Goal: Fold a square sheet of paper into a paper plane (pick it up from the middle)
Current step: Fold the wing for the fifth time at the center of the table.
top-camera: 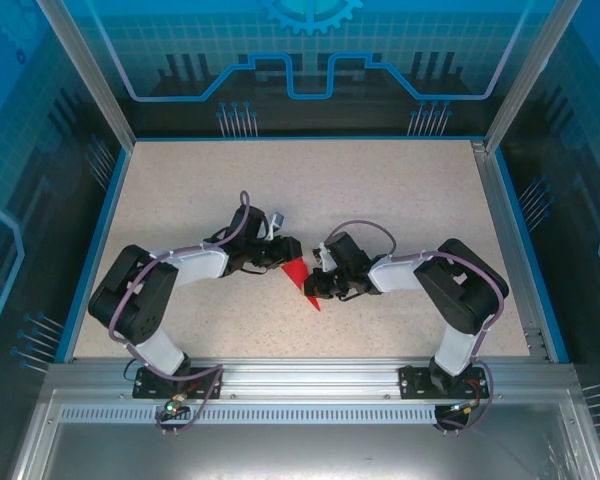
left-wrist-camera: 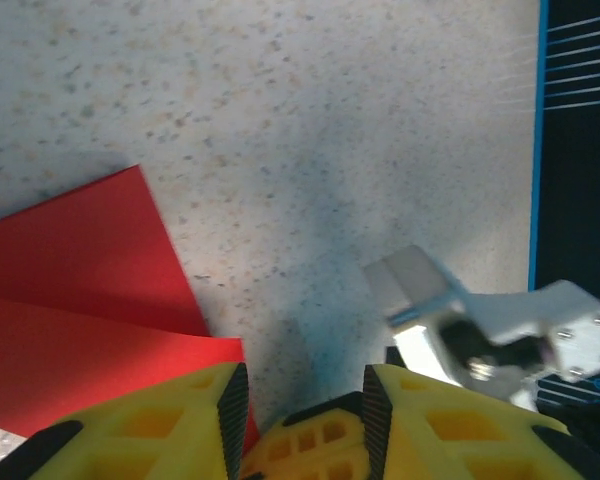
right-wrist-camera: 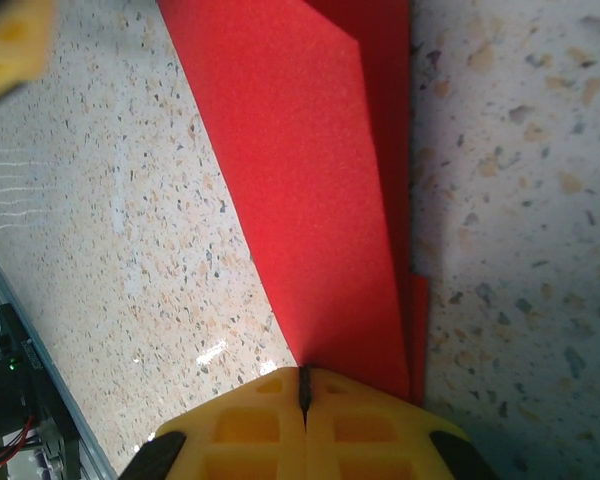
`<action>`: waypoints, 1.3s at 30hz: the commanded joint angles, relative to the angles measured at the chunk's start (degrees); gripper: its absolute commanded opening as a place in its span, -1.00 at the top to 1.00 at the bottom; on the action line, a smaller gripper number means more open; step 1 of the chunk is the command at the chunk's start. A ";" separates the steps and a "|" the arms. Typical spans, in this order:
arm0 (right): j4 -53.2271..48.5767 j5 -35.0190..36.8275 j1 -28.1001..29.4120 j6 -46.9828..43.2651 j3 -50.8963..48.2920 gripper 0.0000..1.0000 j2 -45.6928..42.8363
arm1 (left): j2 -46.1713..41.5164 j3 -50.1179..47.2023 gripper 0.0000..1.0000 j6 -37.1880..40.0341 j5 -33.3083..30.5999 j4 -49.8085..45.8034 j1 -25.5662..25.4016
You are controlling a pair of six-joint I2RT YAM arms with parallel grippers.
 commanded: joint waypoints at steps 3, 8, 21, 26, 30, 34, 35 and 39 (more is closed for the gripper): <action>-4.94 3.74 -0.17 1.07 -2.50 1.00 2.68 | 2.51 -1.17 0.19 -0.76 0.53 3.30 0.10; -4.35 3.07 -0.10 0.86 -2.03 1.00 2.14 | 5.99 -0.51 0.16 0.72 -0.51 3.15 0.15; -2.63 -0.57 0.47 -0.36 2.43 0.90 -3.94 | 10.14 -0.41 0.21 2.00 -4.35 -0.82 0.24; -3.25 -0.54 1.28 -0.32 6.30 0.88 0.51 | 10.13 -0.57 0.21 1.73 -4.26 -0.75 0.24; -3.84 1.51 1.67 0.22 7.18 0.88 4.82 | 10.07 -0.27 0.22 1.40 -4.09 -0.81 0.29; -2.26 2.89 1.70 1.46 4.51 0.88 7.03 | 9.90 -0.38 0.21 1.45 -4.35 -1.03 0.27; -1.91 2.76 1.64 1.57 4.02 0.88 7.14 | 9.95 -0.39 0.22 1.47 -4.48 -1.04 0.28; -2.48 2.30 1.67 1.10 3.34 0.88 4.56 | 10.25 -0.48 0.22 1.56 -4.80 -1.13 0.24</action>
